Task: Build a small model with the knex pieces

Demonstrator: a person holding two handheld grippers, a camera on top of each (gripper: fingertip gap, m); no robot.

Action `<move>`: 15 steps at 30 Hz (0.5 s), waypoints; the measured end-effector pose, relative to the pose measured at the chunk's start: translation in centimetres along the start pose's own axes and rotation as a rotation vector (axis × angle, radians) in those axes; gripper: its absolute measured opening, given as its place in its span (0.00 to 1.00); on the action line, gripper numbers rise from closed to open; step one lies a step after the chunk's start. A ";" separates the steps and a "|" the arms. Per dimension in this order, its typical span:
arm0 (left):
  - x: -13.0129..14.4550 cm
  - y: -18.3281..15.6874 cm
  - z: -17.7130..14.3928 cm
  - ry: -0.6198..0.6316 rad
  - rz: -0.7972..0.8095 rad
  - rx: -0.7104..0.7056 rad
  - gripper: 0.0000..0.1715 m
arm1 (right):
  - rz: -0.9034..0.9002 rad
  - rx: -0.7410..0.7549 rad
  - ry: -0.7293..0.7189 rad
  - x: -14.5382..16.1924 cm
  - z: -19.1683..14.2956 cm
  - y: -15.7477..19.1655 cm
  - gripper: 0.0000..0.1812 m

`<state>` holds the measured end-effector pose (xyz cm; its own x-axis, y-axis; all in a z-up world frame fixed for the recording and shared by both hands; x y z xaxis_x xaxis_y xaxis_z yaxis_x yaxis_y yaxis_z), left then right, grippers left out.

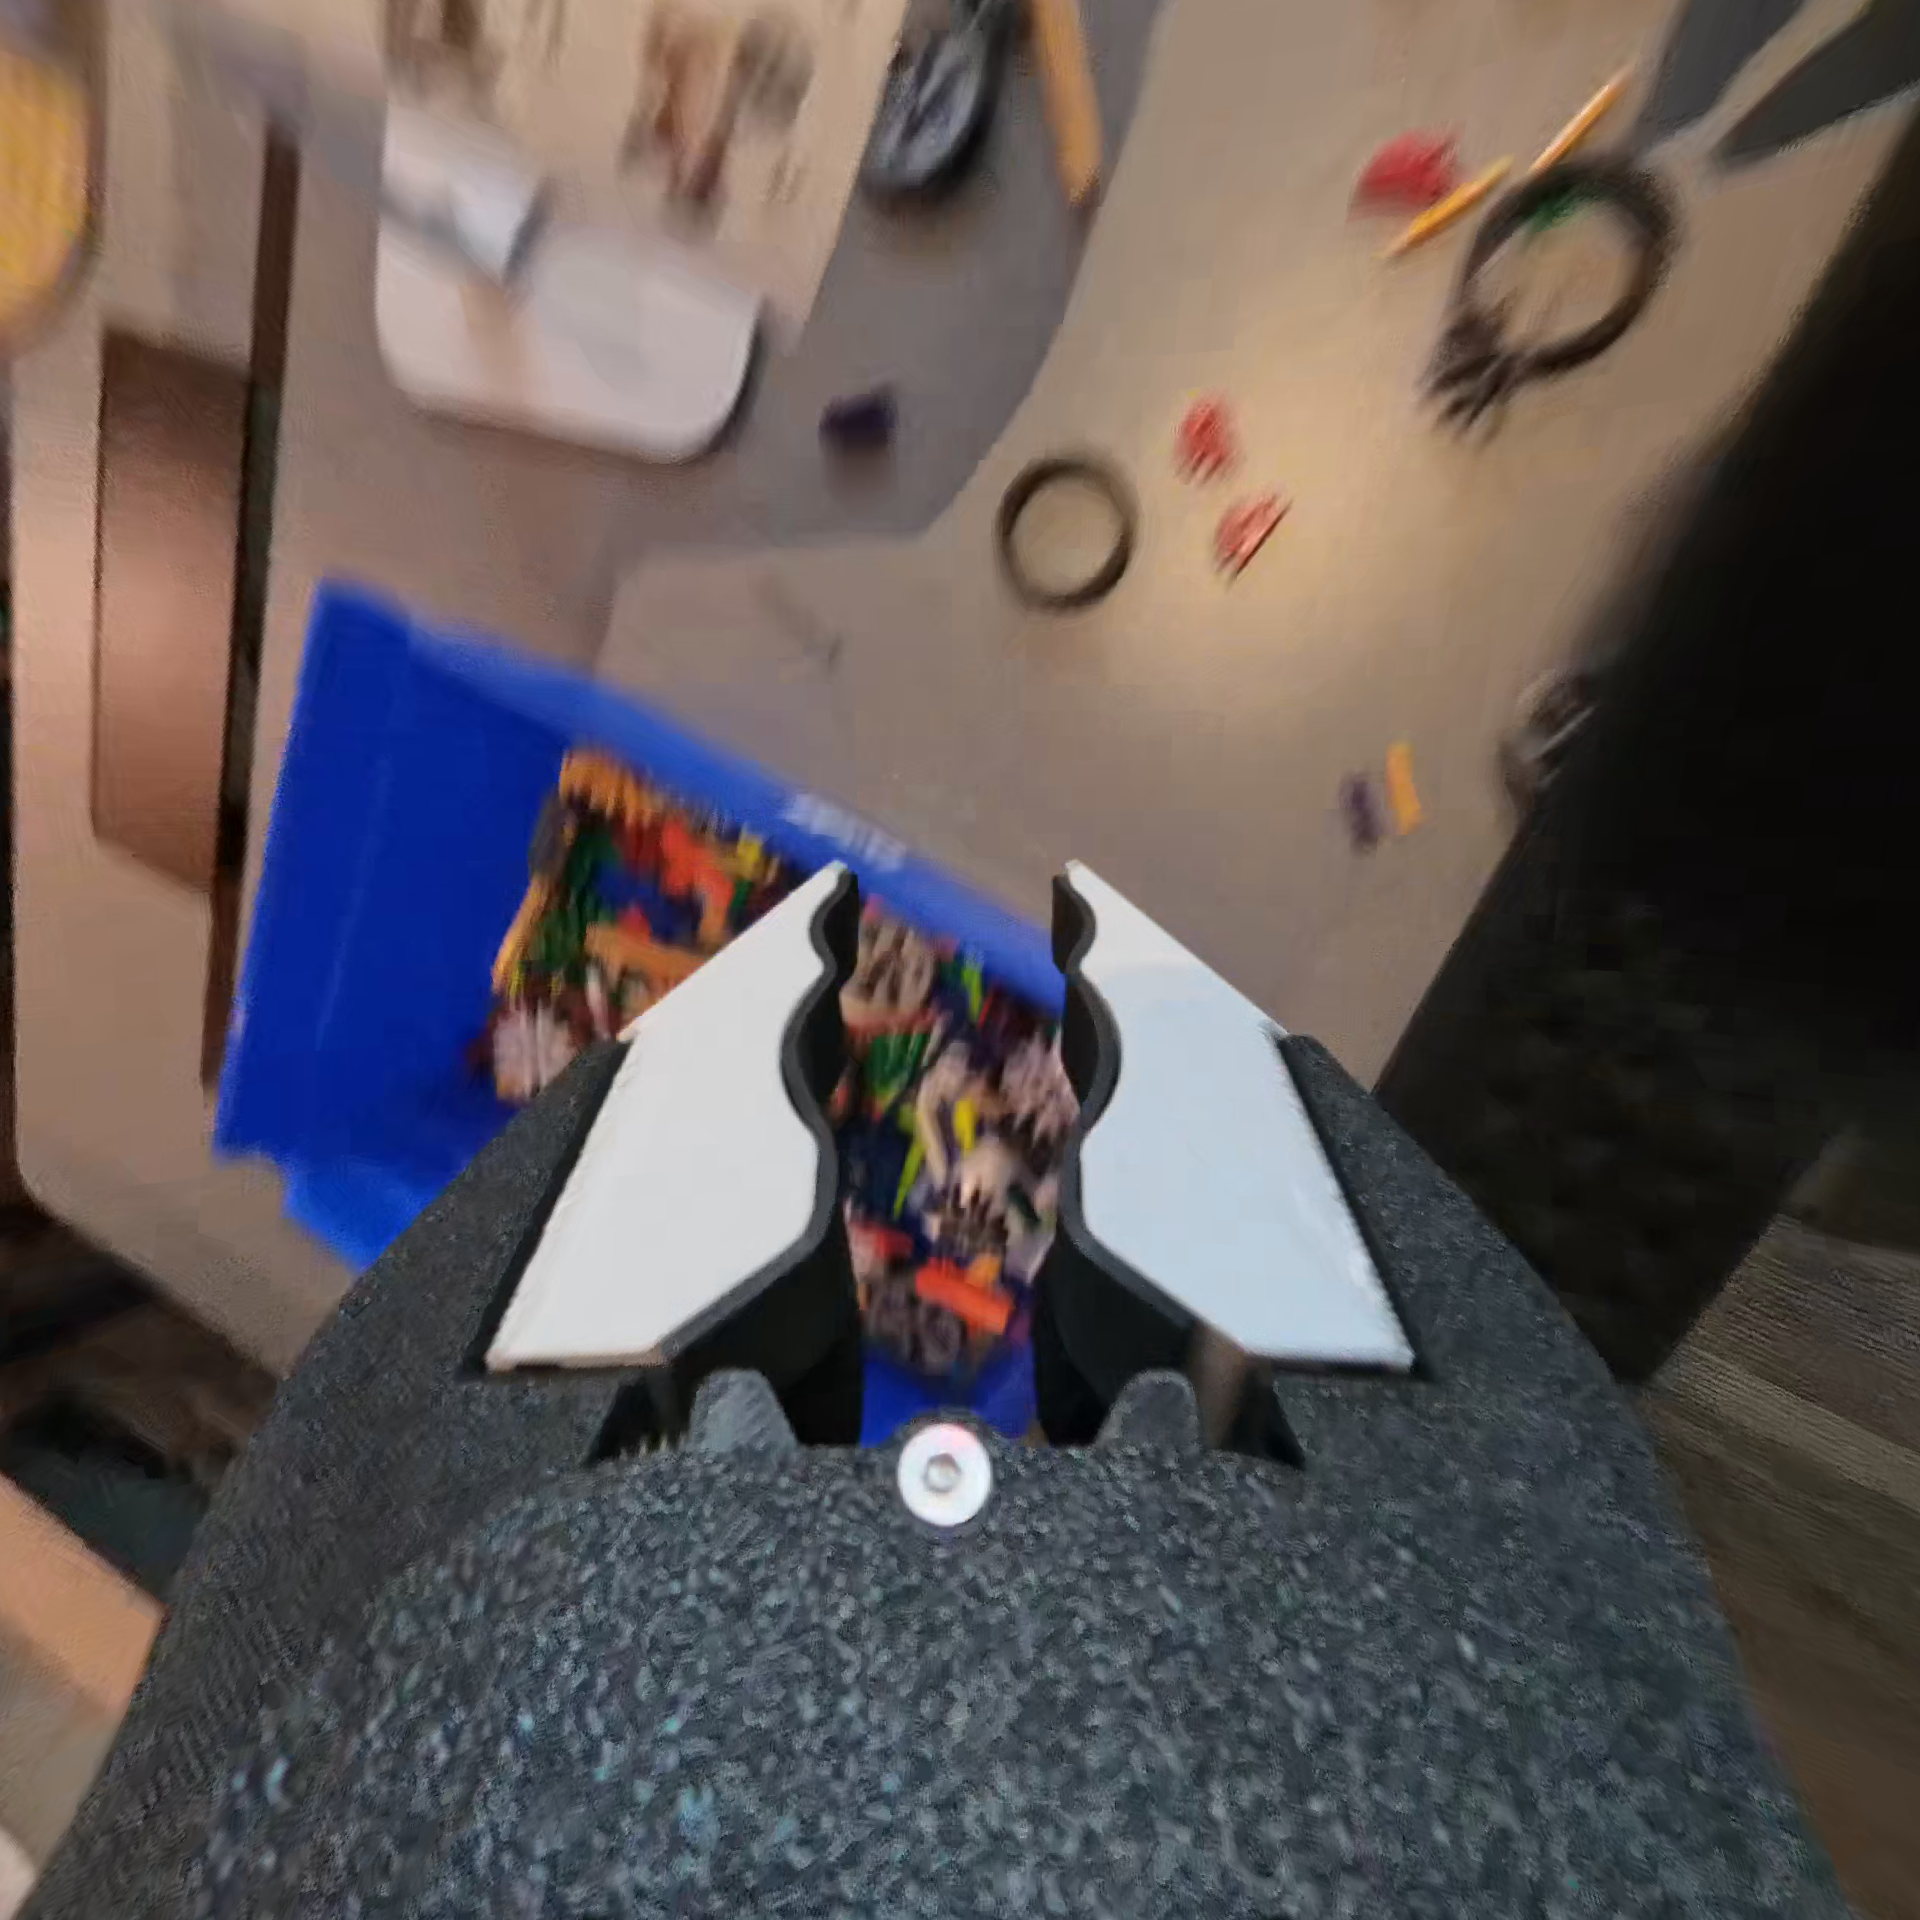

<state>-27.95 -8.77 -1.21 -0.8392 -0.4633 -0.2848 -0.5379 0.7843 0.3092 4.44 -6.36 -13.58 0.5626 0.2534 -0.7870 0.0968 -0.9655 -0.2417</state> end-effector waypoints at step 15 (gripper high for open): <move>13.9 3.3 8.7 0.442 -0.233 0.242 0.19 | 0.001 -0.004 0.035 0.5 0.3 0.0 0.08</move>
<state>-40.63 -9.04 -12.08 -0.6819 -0.7241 0.1036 -0.7233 0.6886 0.0516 4.41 -6.23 -14.14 0.5913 0.2499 -0.7667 0.0990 -0.9661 -0.2386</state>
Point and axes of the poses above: each gripper's, where its closed fingertips meet, z out along the fingers, x out of its underside, y = z × x across the jaws, the point moved 10 cm from there along -z, back along the fingers, and after that the axes turned 4 degrees about y, right-handed, at the moved point
